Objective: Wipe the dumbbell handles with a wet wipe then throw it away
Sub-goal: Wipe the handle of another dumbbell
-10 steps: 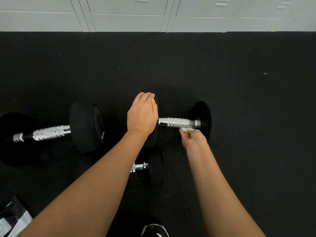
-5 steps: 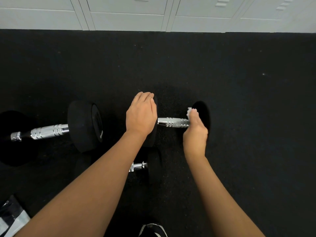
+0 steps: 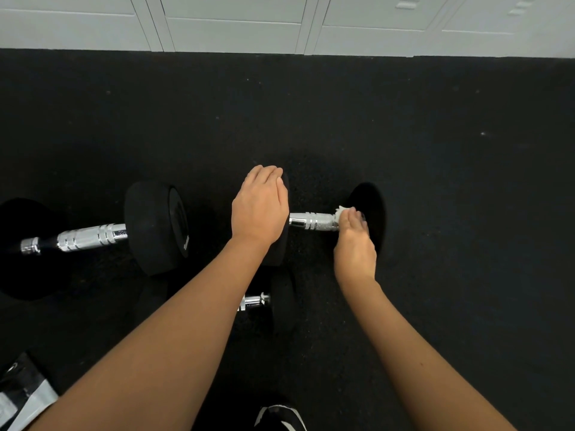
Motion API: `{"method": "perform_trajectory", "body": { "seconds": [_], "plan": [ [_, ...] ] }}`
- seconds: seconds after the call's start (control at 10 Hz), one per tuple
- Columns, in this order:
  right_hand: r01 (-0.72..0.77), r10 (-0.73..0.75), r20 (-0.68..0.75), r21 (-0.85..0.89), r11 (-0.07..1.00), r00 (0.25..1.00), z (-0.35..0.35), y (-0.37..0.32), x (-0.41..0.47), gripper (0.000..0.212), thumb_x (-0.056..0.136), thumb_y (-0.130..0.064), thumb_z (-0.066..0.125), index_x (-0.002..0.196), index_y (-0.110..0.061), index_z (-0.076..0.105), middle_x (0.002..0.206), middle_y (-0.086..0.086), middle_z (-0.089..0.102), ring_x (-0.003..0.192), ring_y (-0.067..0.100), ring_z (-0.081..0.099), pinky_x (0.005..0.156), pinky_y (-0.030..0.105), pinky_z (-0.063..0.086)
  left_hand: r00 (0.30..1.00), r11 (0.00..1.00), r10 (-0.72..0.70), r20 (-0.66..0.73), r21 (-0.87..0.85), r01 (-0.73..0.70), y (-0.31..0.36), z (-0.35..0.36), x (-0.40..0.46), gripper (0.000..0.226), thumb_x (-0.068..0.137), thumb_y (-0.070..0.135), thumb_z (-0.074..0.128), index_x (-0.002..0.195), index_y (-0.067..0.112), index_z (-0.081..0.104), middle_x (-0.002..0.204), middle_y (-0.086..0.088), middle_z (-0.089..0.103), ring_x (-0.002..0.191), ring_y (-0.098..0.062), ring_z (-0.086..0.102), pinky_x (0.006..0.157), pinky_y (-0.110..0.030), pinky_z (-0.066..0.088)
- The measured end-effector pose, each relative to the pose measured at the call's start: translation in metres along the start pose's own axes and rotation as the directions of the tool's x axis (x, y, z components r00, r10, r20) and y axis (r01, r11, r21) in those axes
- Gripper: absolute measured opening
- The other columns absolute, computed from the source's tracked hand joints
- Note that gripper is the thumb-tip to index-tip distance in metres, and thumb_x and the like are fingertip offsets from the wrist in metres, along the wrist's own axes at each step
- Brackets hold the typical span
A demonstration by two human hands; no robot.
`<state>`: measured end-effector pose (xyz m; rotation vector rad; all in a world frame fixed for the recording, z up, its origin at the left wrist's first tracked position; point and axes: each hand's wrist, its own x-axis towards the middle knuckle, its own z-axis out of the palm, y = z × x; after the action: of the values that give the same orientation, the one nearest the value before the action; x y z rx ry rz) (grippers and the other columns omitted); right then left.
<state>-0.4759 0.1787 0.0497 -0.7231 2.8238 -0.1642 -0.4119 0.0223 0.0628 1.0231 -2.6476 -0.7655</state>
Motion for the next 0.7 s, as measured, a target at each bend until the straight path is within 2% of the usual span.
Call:
{"method": "perform_trajectory", "body": {
  "seconds": [0.1, 0.2, 0.3, 0.5, 0.6, 0.7],
  "plan": [
    [-0.015, 0.015, 0.0, 0.02, 1.0, 1.0, 0.0, -0.004, -0.002, 0.056, 0.093, 0.011, 0.033, 0.146, -0.001, 0.019, 0.154, 0.016, 0.019, 0.144, 0.025, 0.016, 0.117, 0.033, 0.019, 1.0, 1.0, -0.007, 0.009, -0.006, 0.008, 0.0, 0.0, 0.001, 0.04, 0.101, 0.022, 0.028, 0.131, 0.01, 0.053, 0.134, -0.002, 0.054, 0.133, -0.017, 0.039, 0.111, -0.032, 0.033],
    [-0.065, 0.067, -0.036, 0.065, 0.996, 0.997, 0.002, -0.002, -0.011, 0.058, 0.091, 0.013, 0.036, 0.145, -0.004, 0.025, 0.154, 0.013, 0.022, 0.14, 0.027, 0.027, 0.112, 0.037, 0.033, 1.0, 1.0, -0.005, 0.007, -0.005, 0.005, 0.0, 0.0, -0.001, 0.04, 0.101, 0.022, 0.029, 0.131, 0.01, 0.053, 0.135, -0.003, 0.054, 0.134, -0.017, 0.039, 0.112, -0.033, 0.033],
    [-0.137, 0.147, -0.051, 0.166, 0.977, 0.988, 0.01, -0.002, -0.019, 0.057, 0.089, 0.014, 0.037, 0.142, -0.007, 0.034, 0.155, 0.006, 0.024, 0.139, 0.024, 0.031, 0.105, 0.039, 0.041, 1.0, 1.0, -0.003, 0.005, 0.002, 0.003, 0.0, 0.0, -0.001, 0.04, 0.1, 0.022, 0.029, 0.131, 0.011, 0.053, 0.135, -0.002, 0.054, 0.134, -0.017, 0.039, 0.112, -0.032, 0.033],
    [-0.177, 0.252, -0.198, 0.334, 0.926, 0.947, 0.029, -0.01, -0.019, 0.043, 0.09, 0.013, 0.04, 0.131, 0.002, 0.048, 0.147, 0.011, 0.039, 0.135, 0.023, 0.039, 0.107, 0.038, 0.04, 1.0, 1.0, -0.012, 0.001, -0.002, 0.012, 0.0, 0.001, 0.0, 0.04, 0.1, 0.022, 0.029, 0.131, 0.011, 0.053, 0.135, -0.002, 0.054, 0.134, -0.018, 0.039, 0.112, -0.032, 0.033],
    [-0.105, 0.201, -0.244, 0.356, 0.929, 0.949, 0.031, -0.025, -0.015, 0.035, 0.091, 0.007, 0.044, 0.123, -0.001, 0.054, 0.14, 0.01, 0.048, 0.126, 0.025, 0.05, 0.101, 0.037, 0.046, 1.0, 1.0, -0.009, -0.001, 0.001, 0.009, 0.0, 0.0, 0.0, 0.04, 0.1, 0.021, 0.029, 0.13, 0.01, 0.053, 0.135, -0.002, 0.054, 0.134, -0.018, 0.039, 0.111, -0.033, 0.034],
    [0.05, 0.0, -0.196, 0.251, 0.967, 0.981, 0.032, -0.032, -0.016, 0.048, 0.089, 0.01, 0.046, 0.135, -0.008, 0.047, 0.148, 0.005, 0.037, 0.138, 0.021, 0.033, 0.108, 0.032, 0.037, 1.0, 1.0, -0.016, 0.001, 0.003, 0.016, 0.001, 0.0, 0.001, 0.04, 0.1, 0.022, 0.029, 0.131, 0.01, 0.053, 0.135, -0.003, 0.054, 0.133, -0.017, 0.04, 0.111, -0.032, 0.034]
  ]
}}
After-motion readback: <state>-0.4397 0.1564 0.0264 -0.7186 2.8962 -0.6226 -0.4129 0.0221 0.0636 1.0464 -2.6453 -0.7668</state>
